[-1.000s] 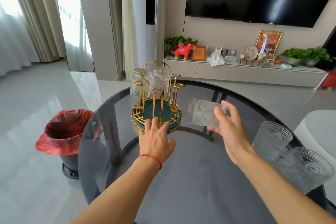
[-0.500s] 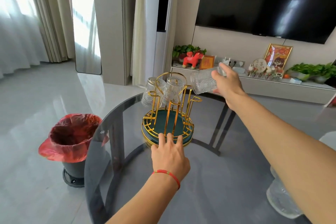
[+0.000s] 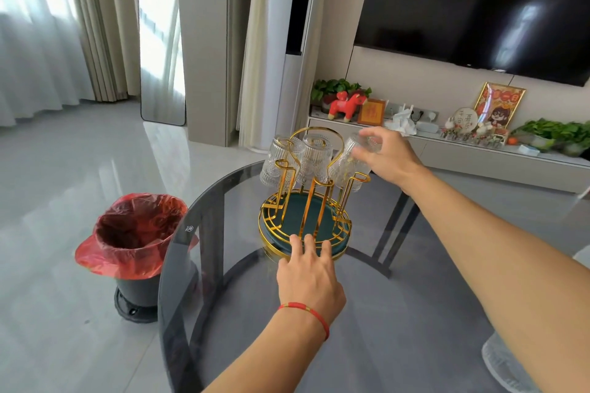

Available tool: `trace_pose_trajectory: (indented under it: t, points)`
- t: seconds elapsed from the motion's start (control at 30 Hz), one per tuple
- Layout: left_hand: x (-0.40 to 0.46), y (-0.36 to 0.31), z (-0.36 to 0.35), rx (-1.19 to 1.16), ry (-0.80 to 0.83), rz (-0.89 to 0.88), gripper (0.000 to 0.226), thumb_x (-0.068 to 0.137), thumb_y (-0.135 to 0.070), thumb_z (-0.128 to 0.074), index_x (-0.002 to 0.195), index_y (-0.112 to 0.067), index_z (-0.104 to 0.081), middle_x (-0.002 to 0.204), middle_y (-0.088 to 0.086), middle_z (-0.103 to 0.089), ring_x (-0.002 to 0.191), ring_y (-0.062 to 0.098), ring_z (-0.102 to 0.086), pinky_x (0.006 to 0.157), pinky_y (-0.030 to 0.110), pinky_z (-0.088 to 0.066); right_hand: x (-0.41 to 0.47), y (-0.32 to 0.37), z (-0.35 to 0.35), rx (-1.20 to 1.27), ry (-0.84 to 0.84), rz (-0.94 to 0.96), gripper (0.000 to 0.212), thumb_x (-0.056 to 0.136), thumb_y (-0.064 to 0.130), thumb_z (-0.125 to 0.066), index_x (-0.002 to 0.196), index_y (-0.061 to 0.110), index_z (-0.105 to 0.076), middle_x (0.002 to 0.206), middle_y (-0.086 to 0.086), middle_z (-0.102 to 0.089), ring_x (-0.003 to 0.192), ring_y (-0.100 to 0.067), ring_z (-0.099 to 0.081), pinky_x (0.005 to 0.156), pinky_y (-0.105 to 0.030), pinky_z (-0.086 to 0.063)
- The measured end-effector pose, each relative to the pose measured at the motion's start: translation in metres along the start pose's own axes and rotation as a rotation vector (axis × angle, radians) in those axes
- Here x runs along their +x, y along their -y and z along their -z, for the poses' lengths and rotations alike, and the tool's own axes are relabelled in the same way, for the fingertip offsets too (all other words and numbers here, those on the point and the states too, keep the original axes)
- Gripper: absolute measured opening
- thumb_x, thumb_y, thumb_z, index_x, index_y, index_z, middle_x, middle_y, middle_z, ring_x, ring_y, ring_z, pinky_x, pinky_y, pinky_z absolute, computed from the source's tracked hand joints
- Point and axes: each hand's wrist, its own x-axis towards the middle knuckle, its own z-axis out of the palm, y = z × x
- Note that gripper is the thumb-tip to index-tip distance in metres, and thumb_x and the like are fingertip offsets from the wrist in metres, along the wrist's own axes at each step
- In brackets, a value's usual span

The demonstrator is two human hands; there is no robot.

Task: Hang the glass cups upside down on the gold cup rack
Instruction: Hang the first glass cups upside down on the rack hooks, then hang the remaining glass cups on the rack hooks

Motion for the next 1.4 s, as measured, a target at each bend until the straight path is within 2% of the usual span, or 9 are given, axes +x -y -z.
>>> trace_pose_trajectory:
  t: [0.37, 0.47, 0.53, 0.67, 0.87, 1.03, 1.17, 1.27, 1.4]
  points:
    - [0.001, -0.001, 0.002, 0.021, 0.015, 0.014, 0.074, 0.097, -0.040, -0.054, 0.160, -0.020, -0.020, 0.167, 0.015, -0.021, 0.154, 0.041, -0.008, 0.114, 0.055, -0.039, -0.001, 0.008, -0.025, -0.073, 0.168, 0.007, 0.056, 0.089, 0.020, -0.078, 0.142, 0.019, -0.062, 0.146, -0.007, -0.063, 0.110, -0.019, -0.057, 0.092, -0.030, -0.040]
    - [0.001, -0.003, 0.002, 0.041, 0.020, 0.016, 0.075, 0.097, -0.040, -0.053, 0.160, -0.019, -0.018, 0.167, 0.017, -0.021, 0.154, 0.042, -0.008, 0.113, 0.054, -0.040, -0.004, 0.005, -0.025, -0.075, 0.214, 0.008, 0.057, 0.093, 0.027, -0.072, 0.147, 0.022, -0.056, 0.155, -0.006, -0.055, 0.130, -0.026, -0.056, 0.100, -0.034, -0.041]
    - [0.001, -0.006, 0.001, 0.058, 0.023, 0.019, 0.076, 0.097, -0.040, -0.054, 0.160, -0.018, -0.017, 0.167, 0.018, -0.018, 0.153, 0.045, -0.007, 0.113, 0.054, -0.040, -0.009, 0.004, -0.026, -0.080, 0.225, 0.002, 0.058, 0.097, 0.038, -0.065, 0.152, 0.025, -0.051, 0.169, -0.005, -0.037, 0.152, -0.029, -0.039, 0.117, -0.043, -0.033]
    - [-0.002, -0.013, 0.000, 0.064, 0.021, 0.051, 0.079, 0.097, -0.039, -0.054, 0.161, -0.015, -0.013, 0.169, 0.021, -0.012, 0.153, 0.048, -0.004, 0.111, 0.053, -0.042, -0.026, 0.002, -0.025, -0.077, 0.209, 0.026, 0.054, 0.106, 0.049, -0.047, 0.156, 0.030, -0.048, 0.177, 0.003, -0.018, 0.161, -0.026, -0.022, 0.128, -0.050, -0.020]
    - [-0.008, -0.017, -0.005, 0.116, 0.018, 0.076, 0.083, 0.098, -0.039, -0.051, 0.162, -0.014, -0.004, 0.169, 0.022, -0.002, 0.154, 0.048, 0.003, 0.114, 0.058, -0.036, -0.085, -0.009, -0.003, -0.073, 0.103, 0.159, 0.047, 0.111, 0.036, -0.040, 0.157, 0.032, -0.047, 0.173, 0.007, -0.029, 0.158, -0.017, -0.028, 0.122, -0.035, -0.022]
    - [-0.018, -0.031, -0.004, 0.106, -0.096, -0.048, 0.069, 0.093, -0.037, -0.058, 0.153, -0.016, -0.031, 0.160, 0.018, -0.032, 0.148, 0.039, -0.025, 0.113, 0.050, -0.038, -0.181, -0.029, 0.022, -0.014, -0.006, 0.178, 0.037, 0.105, 0.024, -0.053, 0.139, 0.028, -0.067, 0.151, 0.009, -0.060, 0.141, -0.006, -0.048, 0.115, -0.025, -0.033]
    - [-0.031, -0.063, -0.019, -0.143, -0.141, -0.330, 0.063, 0.090, -0.033, -0.061, 0.149, -0.023, -0.042, 0.151, 0.004, -0.046, 0.139, 0.027, -0.039, 0.112, 0.042, -0.041, -0.252, -0.044, 0.033, 0.118, -0.115, 0.104, 0.032, 0.095, 0.016, -0.057, 0.119, 0.025, -0.077, 0.109, 0.025, -0.071, 0.107, 0.007, -0.064, 0.093, -0.008, -0.047]
    - [-0.047, -0.090, -0.027, -0.385, -0.167, -0.541, 0.067, 0.083, -0.025, -0.074, 0.145, -0.018, -0.050, 0.143, 0.005, -0.057, 0.133, 0.024, -0.048, 0.110, 0.031, -0.039, -0.272, -0.048, 0.044, 0.117, -0.119, 0.151, 0.030, 0.094, 0.014, -0.058, 0.115, 0.023, -0.078, 0.110, 0.014, -0.077, 0.101, -0.001, -0.069, 0.089, -0.013, -0.053]
    - [-0.069, -0.129, -0.031, -0.635, -0.107, -0.600, 0.078, 0.076, -0.030, -0.084, 0.145, -0.022, -0.049, 0.141, -0.002, -0.059, 0.128, 0.015, -0.054, 0.108, 0.026, -0.043, -0.286, -0.063, 0.066, 0.128, -0.270, 0.118, 0.028, 0.092, 0.007, -0.058, 0.107, 0.017, -0.080, 0.105, 0.007, -0.081, 0.092, -0.006, -0.071, 0.082, -0.015, -0.055]
